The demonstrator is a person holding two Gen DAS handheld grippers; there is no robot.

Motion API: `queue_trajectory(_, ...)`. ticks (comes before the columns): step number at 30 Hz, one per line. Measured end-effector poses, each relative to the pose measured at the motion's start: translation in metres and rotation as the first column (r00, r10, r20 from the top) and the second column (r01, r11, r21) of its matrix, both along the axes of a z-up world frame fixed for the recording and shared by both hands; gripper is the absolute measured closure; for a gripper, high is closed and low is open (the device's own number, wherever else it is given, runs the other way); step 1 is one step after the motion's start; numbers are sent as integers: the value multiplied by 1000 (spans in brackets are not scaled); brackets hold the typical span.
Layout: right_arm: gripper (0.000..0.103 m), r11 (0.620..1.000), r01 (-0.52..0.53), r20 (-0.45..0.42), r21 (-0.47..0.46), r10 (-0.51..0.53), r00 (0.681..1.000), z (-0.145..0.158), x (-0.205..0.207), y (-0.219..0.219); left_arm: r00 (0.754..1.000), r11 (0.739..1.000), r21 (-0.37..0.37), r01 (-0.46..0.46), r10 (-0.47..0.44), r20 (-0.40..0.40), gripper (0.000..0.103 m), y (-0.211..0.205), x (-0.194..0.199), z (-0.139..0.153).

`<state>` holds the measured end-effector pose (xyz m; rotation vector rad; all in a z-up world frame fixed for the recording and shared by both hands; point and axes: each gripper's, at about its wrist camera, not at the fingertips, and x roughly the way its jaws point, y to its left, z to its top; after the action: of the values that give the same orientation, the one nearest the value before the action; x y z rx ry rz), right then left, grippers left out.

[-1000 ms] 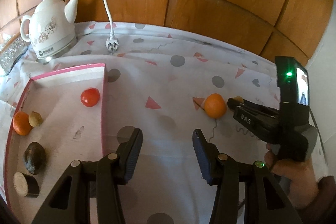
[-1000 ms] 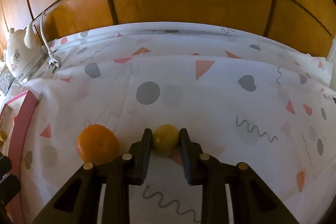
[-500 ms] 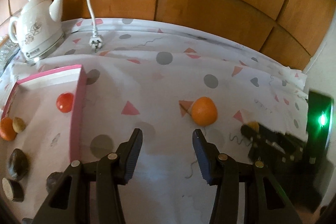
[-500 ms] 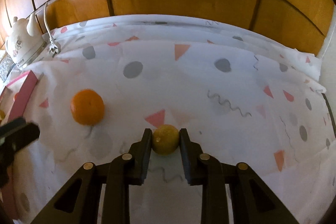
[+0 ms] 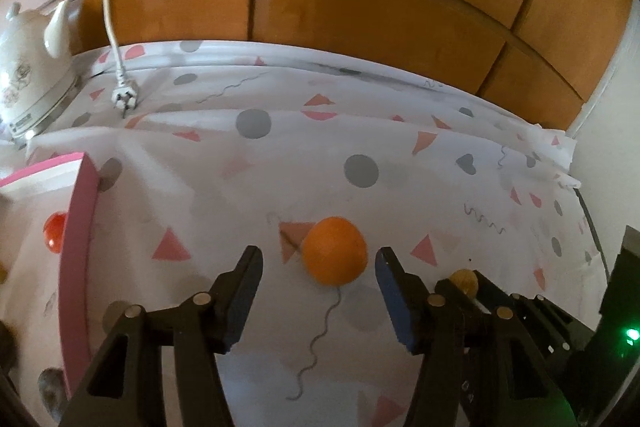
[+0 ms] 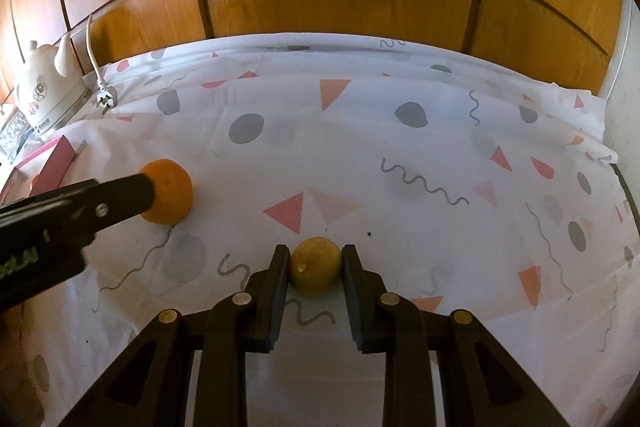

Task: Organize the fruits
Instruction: 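Grasp the orange with the left tool while the right tool holds the yellow fruit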

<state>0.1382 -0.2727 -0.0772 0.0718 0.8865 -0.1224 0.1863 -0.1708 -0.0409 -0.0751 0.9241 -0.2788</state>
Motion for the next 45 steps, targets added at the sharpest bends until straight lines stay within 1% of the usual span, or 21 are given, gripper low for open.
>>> queue_trajectory(6, 77, 1000, 0, 3, 2, 0, 1000, 0, 0, 0, 1000, 1000, 5, 25, -24, -11, 45, -13, 13, -8)
queue_trajectory(7, 77, 1000, 0, 3, 3, 0, 1000, 0, 0, 0, 999, 1000, 7, 27, -27, -19, 56, -14, 15, -11)
queue_trajectory(8, 77, 1000, 0, 3, 2, 0, 1000, 0, 0, 0, 999, 999, 14, 30, -30, -34, 64, -15, 17, -15)
queue_trajectory(9, 77, 1000, 0, 3, 0, 0, 1000, 0, 0, 1, 999, 999, -1, 32, -32, -39, 65, -13, 18, -17)
queue_trajectory(11, 77, 1000, 0, 3, 1, 0, 1000, 0, 0, 1, 999, 1000, -7, 22, -22, -28, 66, -10, 15, -16)
queue_trajectory(18, 76, 1000, -1, 3, 31, 1, 1000, 0, 1, -3, 1000, 1000, 22, 8, -7, -15, 67, 12, -10, -13)
queue_trajectory(21, 77, 1000, -1, -2, 25, 1, 1000, 0, 1, -2, 1000, 1000, 7, -8, 8, -26, 67, 25, -25, -11)
queue_trajectory(25, 77, 1000, -11, -13, 11, 11, 1000, 2, 2, 1, 1000, 1000, 27, -16, 17, -20, 67, 38, -47, -12)
queue_trajectory(28, 77, 1000, -28, -26, -5, 28, 999, 3, -2, 6, 1000, 999, 44, -6, 6, 7, 67, 44, -65, -10)
queue_trajectory(36, 77, 998, -54, -46, 21, 55, 997, 7, -38, 20, 999, 999, 50, 7, -10, 53, 67, 52, -90, -13)
queue_trajectory(38, 77, 998, -51, -40, 32, 52, 998, 6, -50, 23, 998, 999, 38, 0, -2, 59, 67, 53, -92, -14)
queue_trajectory(40, 77, 998, -46, -29, 41, 47, 998, 5, -60, 27, 997, 999, 51, 5, -9, 78, 67, 52, -93, -16)
queue_trajectory(43, 77, 999, -34, 1, 31, 34, 999, 3, -70, 31, 995, 998, 66, 5, -11, 100, 66, 51, -96, -18)
queue_trajectory(45, 77, 999, -24, 20, 43, 23, 1000, 2, -72, 29, 996, 998, 55, 11, -16, 93, 66, 51, -94, -20)
